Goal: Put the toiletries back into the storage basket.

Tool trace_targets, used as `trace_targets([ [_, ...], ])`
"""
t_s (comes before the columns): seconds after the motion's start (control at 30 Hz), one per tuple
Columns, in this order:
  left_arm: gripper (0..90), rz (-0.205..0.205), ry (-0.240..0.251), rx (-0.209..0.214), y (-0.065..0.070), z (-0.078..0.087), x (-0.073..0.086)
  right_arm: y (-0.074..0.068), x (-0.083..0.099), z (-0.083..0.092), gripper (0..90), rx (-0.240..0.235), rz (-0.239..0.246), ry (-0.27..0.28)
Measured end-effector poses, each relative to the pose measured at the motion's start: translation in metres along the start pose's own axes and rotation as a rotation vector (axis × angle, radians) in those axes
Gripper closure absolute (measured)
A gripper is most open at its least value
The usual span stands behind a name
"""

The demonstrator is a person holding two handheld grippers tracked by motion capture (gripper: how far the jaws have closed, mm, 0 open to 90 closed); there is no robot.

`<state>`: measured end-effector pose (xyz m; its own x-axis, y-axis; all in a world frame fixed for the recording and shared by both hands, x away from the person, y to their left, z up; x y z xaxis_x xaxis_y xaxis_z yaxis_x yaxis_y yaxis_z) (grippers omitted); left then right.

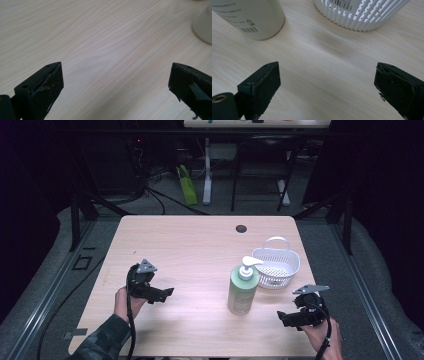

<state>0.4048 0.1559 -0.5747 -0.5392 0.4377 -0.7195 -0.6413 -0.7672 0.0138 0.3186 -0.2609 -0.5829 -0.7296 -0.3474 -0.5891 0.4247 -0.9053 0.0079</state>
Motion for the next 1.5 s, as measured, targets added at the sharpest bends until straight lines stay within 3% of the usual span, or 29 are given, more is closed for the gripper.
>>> trace_targets([
  [0.2,0.9,0.025,-0.071,-0.019,-0.016,-0.009,0.015,-0.003,0.001,-0.002,6.2,-0.011,0.009,-0.010],
  [0.33,0.9,0.035,-0.080,-0.021,-0.018,-0.011,0.017,-0.003,0.001,-0.002,6.2,-0.017,0.010,-0.008],
  [0.6,1.1,0.006,-0.105,-0.023,-0.020,-0.013,0.019,-0.003,0.002,-0.001,5.9,-0.014,0.022,-0.006],
  [0.7,5.7,-0.009,-0.131,-0.015,-0.019,-0.017,0.023,-0.005,0.000,0.000,5.7,-0.016,0.028,0.000],
  [1.07,7.0,0.018,-0.114,-0.006,-0.020,-0.018,0.022,-0.008,-0.004,0.003,4.9,-0.032,0.018,0.016],
  [1.3,7.4,0.023,-0.093,-0.005,-0.020,-0.014,0.018,-0.014,-0.013,0.008,0.0,-0.038,0.026,0.046],
  [1.5,7.8,0.019,-0.109,0.009,-0.019,-0.015,0.020,-0.024,-0.023,0.017,0.0,-0.064,0.023,0.109],
])
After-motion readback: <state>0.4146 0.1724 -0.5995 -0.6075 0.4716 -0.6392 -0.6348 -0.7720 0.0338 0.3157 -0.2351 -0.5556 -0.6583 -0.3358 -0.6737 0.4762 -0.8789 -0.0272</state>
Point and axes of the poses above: each handheld gripper's, and its own axes: z roughly backward along the jaws, x roughly out of its underside, y roughly to its right, the point moved 9 cm from there along -z, roughly forward along the jaws, and after that the axes turned 1 degree about y, right-handed, at the moved point
